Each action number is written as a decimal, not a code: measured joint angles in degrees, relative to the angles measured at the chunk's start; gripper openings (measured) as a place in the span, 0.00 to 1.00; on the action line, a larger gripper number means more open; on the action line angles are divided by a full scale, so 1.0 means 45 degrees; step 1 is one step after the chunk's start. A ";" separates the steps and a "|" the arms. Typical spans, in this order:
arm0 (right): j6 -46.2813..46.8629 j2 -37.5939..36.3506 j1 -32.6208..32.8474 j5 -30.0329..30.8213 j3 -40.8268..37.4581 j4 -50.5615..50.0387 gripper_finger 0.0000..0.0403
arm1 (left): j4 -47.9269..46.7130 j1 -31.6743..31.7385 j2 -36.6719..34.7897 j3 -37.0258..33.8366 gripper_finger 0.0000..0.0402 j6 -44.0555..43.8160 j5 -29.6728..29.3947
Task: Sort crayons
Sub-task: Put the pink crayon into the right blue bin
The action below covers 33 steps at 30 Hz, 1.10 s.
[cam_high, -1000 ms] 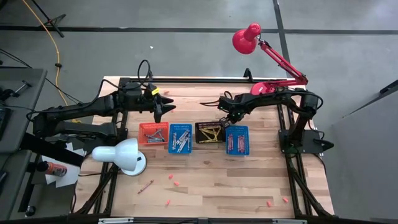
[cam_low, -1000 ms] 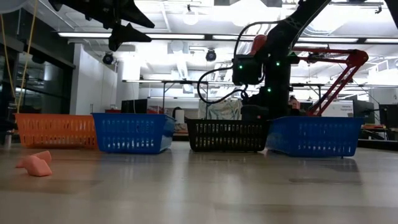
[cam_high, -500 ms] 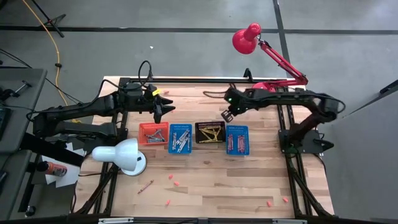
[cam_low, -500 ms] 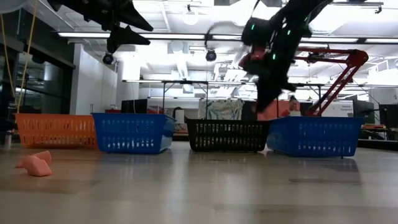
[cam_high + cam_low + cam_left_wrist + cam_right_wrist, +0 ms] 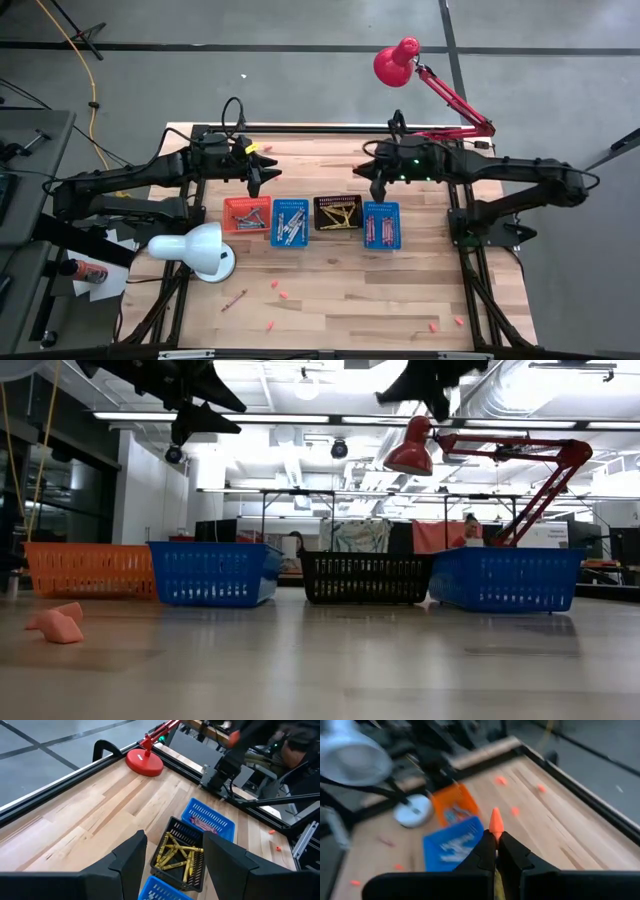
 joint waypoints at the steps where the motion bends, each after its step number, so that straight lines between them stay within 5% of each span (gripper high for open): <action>1: -0.0005 -0.0115 0.0210 0.0000 0.0000 0.0344 0.00 | 0.0009 0.0000 0.0000 0.0000 0.45 0.0000 0.0000; 9: -0.0352 -0.0402 0.1250 -0.0037 0.0010 0.2435 0.00 | 0.0015 0.0000 0.0000 0.0000 0.45 -0.0005 -0.0030; 25: -0.0201 -0.0092 0.1273 0.0017 0.0016 0.2738 0.00 | 0.0075 0.0000 0.0000 0.0000 0.45 -0.0017 -0.0044; 33: -0.0052 0.2839 0.0589 -0.0250 0.0024 0.5480 0.00 | 0.4252 0.0002 -0.0310 -0.0005 0.45 -0.0335 0.0029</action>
